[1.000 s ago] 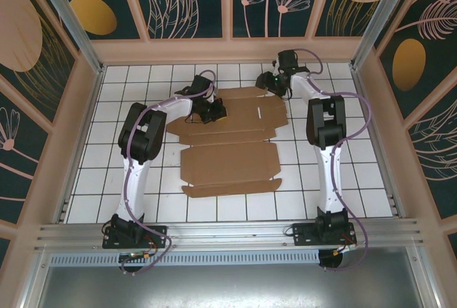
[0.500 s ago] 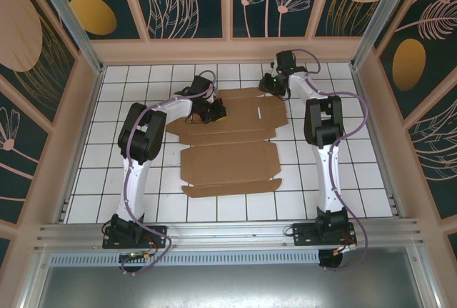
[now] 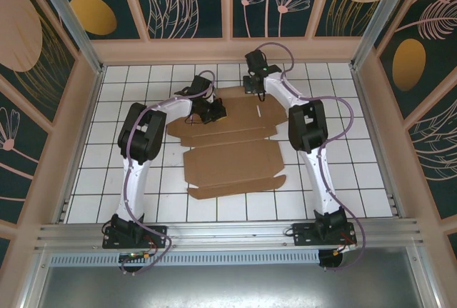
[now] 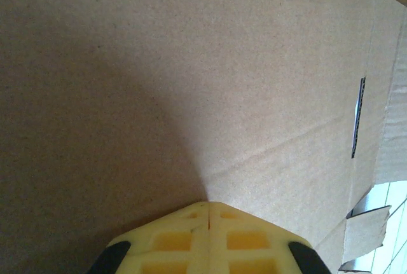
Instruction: Fold the paper box
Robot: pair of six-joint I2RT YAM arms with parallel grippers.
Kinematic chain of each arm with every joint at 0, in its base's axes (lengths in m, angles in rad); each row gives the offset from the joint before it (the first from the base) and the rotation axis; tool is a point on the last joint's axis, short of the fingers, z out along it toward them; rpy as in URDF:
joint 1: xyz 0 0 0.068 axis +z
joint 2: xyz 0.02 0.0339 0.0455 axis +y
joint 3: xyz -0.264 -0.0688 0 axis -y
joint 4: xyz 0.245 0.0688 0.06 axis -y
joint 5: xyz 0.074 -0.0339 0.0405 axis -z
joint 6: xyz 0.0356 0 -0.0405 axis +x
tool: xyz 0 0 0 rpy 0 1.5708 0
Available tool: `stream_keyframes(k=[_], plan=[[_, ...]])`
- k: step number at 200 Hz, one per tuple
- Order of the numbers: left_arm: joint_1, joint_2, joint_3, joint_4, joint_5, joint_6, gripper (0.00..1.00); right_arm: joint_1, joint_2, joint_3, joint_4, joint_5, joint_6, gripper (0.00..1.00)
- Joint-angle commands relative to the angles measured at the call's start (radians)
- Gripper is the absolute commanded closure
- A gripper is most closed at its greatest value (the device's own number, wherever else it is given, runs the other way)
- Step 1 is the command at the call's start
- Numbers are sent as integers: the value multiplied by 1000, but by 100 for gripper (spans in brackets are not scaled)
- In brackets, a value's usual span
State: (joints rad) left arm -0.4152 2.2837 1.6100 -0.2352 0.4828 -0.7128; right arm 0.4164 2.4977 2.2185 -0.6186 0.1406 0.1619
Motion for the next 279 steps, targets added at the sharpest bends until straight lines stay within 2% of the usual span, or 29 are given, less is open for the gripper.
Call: stream_keyframes(k=[1,91,124,137,162,177,214,232,261,279], plan=[[3,34,-38,-51,-45,-13,100,29,52,62,-52,85,-5,84],[2,25,-36,-55,-53,-6,100,19,58,79,-31,-72,9,73],[2,15,-25,-73,-73,13,100,-26,-47,-28,21,-121,41,68],[3,12,-16,-86,-94,31,100,-50,-101,-74,40,-205,57,63],[2,6,-3,-111,-124,65,100,-90,-255,-235,127,-286,91,47],[3,7,7,-120,-125,85,100,-110,-362,-345,178,-323,119,41],[3,17,36,-144,-128,129,100,-125,-601,-652,269,-341,191,40],[3,19,37,-142,-126,131,100,-138,-695,-838,320,-361,177,40],[2,23,42,-139,-107,130,100,-140,-692,-956,281,-369,141,40],[3,25,44,-136,-103,130,100,-143,-688,-1030,312,-386,153,36]])
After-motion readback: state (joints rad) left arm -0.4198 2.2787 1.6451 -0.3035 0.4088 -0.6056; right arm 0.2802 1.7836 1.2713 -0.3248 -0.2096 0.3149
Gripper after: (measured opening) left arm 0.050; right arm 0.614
